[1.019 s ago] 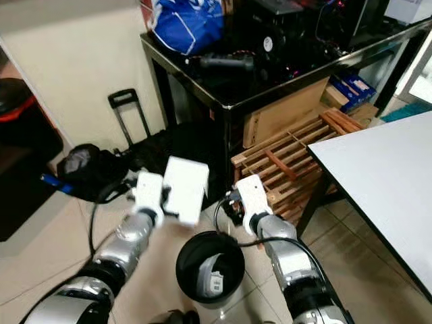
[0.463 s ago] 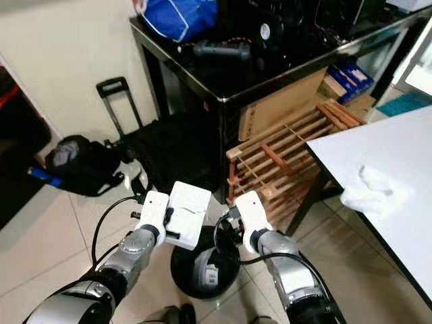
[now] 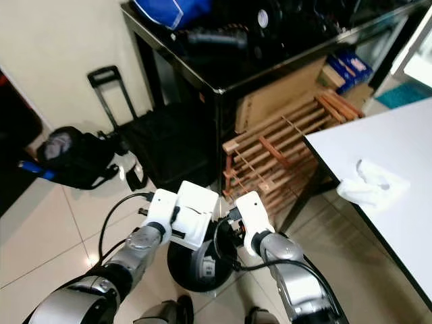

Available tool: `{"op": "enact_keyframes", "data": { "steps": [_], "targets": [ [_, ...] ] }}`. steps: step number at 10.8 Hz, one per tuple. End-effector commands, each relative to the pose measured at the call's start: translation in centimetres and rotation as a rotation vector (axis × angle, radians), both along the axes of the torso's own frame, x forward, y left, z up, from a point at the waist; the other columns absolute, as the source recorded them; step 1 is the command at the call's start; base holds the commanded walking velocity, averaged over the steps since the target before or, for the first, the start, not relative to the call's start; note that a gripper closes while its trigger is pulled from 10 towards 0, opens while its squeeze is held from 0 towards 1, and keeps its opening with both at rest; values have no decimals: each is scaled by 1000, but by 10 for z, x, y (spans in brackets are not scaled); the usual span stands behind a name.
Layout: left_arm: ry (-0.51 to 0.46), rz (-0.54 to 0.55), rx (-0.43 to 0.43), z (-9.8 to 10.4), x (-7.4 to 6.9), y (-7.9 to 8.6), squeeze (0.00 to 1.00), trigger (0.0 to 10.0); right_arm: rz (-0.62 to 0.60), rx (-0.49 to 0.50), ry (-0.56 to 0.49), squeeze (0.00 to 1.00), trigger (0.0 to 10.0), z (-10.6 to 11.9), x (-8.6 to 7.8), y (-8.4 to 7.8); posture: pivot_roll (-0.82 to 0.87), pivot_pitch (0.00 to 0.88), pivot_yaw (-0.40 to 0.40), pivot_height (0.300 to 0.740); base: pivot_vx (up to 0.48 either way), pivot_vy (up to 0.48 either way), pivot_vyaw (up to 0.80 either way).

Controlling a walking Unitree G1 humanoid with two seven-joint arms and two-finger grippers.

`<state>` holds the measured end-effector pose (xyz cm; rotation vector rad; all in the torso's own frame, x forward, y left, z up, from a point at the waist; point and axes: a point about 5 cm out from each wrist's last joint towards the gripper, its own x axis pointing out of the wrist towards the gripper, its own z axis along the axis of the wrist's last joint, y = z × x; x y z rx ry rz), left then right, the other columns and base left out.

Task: Picking trash to rubbish bin

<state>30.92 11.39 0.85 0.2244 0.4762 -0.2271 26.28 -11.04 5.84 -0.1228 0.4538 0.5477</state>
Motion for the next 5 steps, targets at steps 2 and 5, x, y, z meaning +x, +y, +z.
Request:
{"op": "enact_keyframes", "data": {
  "steps": [2,5],
  "targets": [
    [20,-21,6,-2,-1,-4,0,10000,15,7,13,0,10000,3,-6,2,-106,230,37,740,0,0,0],
    [31,-47,-1,-4,-4,-10,0,10000,7,2,27,0,10000,4,-11,1,-113,254,35,740,0,0,0]
  ]
}}
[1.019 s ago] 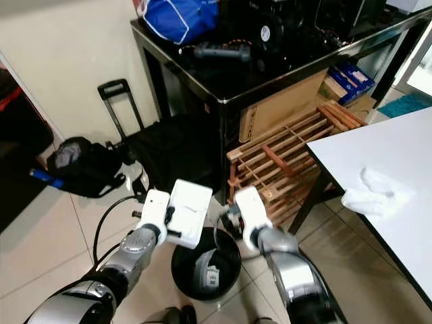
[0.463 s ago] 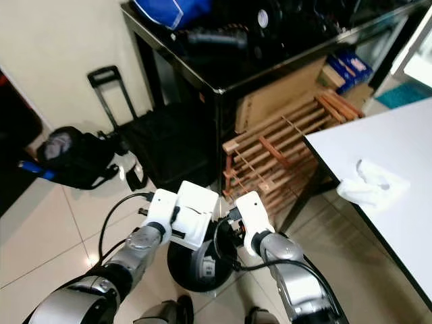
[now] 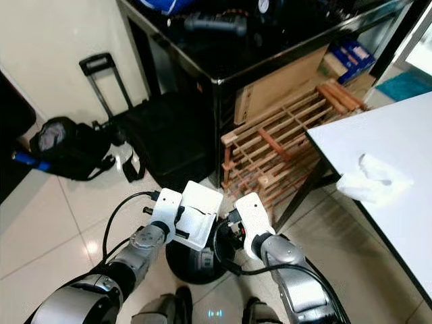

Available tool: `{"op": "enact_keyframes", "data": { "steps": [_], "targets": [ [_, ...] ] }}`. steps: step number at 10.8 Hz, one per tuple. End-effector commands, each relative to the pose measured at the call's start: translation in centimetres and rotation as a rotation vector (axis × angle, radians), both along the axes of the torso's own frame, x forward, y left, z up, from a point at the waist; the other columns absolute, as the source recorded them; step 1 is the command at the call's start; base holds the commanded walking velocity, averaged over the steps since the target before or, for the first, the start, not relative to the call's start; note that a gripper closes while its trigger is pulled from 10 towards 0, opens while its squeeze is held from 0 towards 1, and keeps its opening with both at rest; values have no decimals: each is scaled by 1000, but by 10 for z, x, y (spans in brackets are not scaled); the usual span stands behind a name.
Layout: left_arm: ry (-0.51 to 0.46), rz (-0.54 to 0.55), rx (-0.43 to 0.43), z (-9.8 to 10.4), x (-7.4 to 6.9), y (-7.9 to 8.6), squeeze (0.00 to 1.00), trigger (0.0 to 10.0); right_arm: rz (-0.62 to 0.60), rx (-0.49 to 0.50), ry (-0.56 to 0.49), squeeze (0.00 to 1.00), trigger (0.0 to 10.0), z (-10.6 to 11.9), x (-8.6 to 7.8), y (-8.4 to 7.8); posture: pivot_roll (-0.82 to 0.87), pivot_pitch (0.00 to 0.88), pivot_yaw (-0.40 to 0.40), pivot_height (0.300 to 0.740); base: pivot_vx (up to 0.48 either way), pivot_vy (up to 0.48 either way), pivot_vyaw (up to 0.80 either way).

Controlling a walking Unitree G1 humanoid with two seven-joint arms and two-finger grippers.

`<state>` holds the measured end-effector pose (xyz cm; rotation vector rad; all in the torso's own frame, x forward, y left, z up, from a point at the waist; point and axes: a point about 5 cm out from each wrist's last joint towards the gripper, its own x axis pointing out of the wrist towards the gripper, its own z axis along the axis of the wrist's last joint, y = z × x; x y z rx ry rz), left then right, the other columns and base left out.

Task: Picking trash to rubbish bin

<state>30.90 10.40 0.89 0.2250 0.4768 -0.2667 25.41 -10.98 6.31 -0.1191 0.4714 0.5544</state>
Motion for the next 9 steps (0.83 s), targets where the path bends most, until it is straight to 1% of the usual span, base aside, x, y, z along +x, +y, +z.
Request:
{"op": "enact_keyframes", "data": {
  "steps": [1,2,3,4,9],
  "targets": [
    [28,-16,4,-5,-5,-2,0,10000,0,2,11,0,10000,0,-3,0,-115,254,34,740,0,0,0],
    [28,-24,0,-5,-5,-5,0,10000,-5,3,13,0,10000,0,-4,0,-119,258,35,740,0,0,0],
    [29,-33,-7,-5,-5,-7,714,10000,-9,3,16,0,10000,0,-5,0,-122,263,34,740,0,0,0],
    [27,-34,-14,-4,-5,-8,1000,10000,-10,2,20,0,10000,0,-7,-1,-118,269,33,740,0,0,0],
    [28,-34,-27,-4,-5,-9,1000,10000,-9,7,21,0,10000,2,-6,2,-109,276,36,740,0,0,0]
  ]
}}
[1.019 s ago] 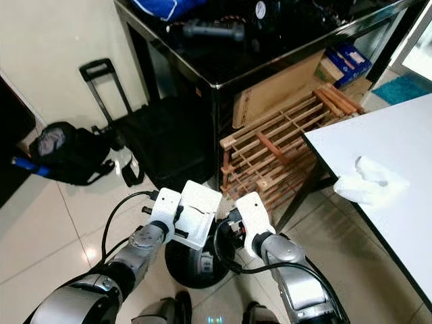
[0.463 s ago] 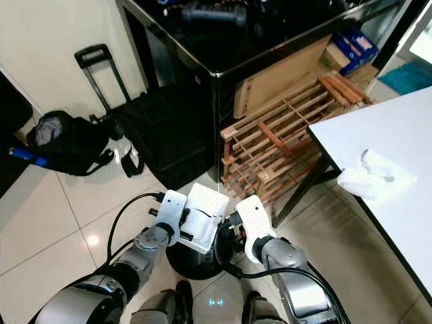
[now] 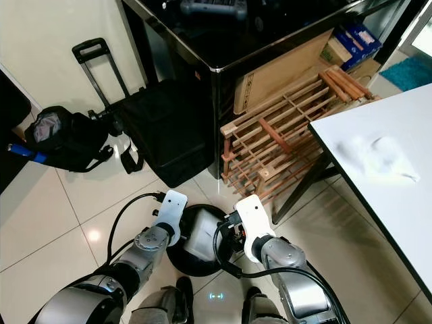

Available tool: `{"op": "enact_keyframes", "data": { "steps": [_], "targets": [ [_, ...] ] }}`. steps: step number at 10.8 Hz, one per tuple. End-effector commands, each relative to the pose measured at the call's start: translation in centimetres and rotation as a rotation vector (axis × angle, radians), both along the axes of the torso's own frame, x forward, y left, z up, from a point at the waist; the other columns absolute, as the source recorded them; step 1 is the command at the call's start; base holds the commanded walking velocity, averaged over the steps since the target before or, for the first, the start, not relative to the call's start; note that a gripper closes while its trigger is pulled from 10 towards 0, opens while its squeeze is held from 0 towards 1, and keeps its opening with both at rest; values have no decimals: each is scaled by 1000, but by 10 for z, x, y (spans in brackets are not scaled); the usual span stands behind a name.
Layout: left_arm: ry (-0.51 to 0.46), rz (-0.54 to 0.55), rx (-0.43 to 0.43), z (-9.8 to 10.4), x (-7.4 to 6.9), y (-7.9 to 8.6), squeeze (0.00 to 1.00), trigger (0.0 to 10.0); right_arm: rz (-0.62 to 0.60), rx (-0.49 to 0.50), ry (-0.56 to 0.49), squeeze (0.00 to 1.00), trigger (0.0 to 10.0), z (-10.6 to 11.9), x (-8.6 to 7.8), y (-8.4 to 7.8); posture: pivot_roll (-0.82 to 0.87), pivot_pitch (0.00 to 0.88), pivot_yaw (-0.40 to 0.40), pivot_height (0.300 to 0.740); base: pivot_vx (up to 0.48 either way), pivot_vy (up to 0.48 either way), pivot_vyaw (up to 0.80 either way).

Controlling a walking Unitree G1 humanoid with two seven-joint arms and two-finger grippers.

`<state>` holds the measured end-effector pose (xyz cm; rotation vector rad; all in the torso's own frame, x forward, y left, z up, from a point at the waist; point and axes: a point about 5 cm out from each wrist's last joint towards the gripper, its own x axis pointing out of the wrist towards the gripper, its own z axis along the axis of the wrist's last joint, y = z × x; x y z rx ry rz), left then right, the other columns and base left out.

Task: Picking trash to rubbish bin

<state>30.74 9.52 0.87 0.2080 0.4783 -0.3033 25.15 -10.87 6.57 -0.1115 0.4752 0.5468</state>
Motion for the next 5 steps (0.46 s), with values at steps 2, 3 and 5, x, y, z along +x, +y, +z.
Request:
{"op": "enact_keyframes", "data": {
  "steps": [2,3,5],
  "targets": [
    [8,7,9,-3,-2,1,0,10000,-2,4,13,0,10000,0,-2,2,-103,278,38,740,0,0,0],
    [-10,26,-3,0,0,2,0,10000,-7,5,9,0,10000,0,0,2,-97,277,41,740,0,0,0],
    [-109,81,-45,12,8,11,0,10000,-37,19,-33,0,10000,7,11,3,-87,260,51,740,0,0,0]
  ]
}}
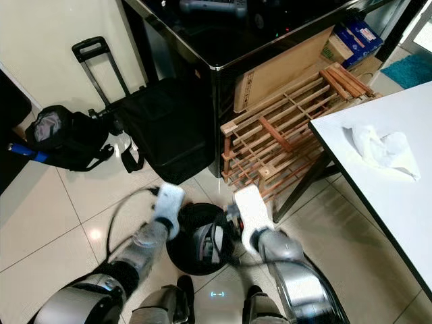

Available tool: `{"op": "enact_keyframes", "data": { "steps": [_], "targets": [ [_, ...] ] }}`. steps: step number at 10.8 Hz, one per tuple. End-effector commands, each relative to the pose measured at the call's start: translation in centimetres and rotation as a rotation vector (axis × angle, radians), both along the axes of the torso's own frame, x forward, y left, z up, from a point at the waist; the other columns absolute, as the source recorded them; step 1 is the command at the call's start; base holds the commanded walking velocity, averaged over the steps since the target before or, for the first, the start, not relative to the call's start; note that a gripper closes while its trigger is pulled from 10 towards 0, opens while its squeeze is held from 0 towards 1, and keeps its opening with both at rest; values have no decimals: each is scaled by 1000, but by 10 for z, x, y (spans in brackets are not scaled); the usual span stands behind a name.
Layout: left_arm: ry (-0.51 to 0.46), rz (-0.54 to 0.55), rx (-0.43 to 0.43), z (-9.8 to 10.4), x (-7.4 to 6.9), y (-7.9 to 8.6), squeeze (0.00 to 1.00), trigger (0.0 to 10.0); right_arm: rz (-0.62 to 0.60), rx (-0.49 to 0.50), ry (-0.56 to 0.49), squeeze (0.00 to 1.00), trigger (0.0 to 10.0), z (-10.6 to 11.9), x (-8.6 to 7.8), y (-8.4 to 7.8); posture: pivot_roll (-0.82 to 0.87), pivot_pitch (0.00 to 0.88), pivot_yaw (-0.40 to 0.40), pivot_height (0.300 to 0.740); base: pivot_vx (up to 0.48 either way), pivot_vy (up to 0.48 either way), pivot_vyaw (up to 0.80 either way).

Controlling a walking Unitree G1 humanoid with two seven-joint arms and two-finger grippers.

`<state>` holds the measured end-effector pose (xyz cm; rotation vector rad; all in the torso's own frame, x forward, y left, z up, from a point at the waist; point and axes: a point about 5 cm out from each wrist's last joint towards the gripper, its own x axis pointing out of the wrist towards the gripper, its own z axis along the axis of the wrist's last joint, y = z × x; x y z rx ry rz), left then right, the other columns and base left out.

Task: Picking trash to rubbish bin

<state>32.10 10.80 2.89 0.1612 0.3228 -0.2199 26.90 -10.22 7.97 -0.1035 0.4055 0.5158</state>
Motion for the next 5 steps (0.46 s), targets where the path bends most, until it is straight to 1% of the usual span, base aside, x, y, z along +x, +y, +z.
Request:
{"op": "enact_keyframes", "data": {
  "steps": [1,3,4,5],
  "targets": [
    [-50,60,-8,3,0,13,0,10000,-36,19,-23,0,10000,2,3,-3,-69,241,62,740,0,0,0],
    [-191,122,-17,24,7,32,0,10000,-89,66,-143,0,10000,21,20,-1,-48,213,77,740,0,0,0],
    [-271,162,-29,40,12,39,0,10000,-117,112,-211,0,10000,35,30,3,-32,188,89,740,0,0,0],
    [-373,201,-52,64,18,43,0,10000,-157,152,-304,0,10000,53,42,6,-24,163,98,740,0,0,0]
  ]
}}
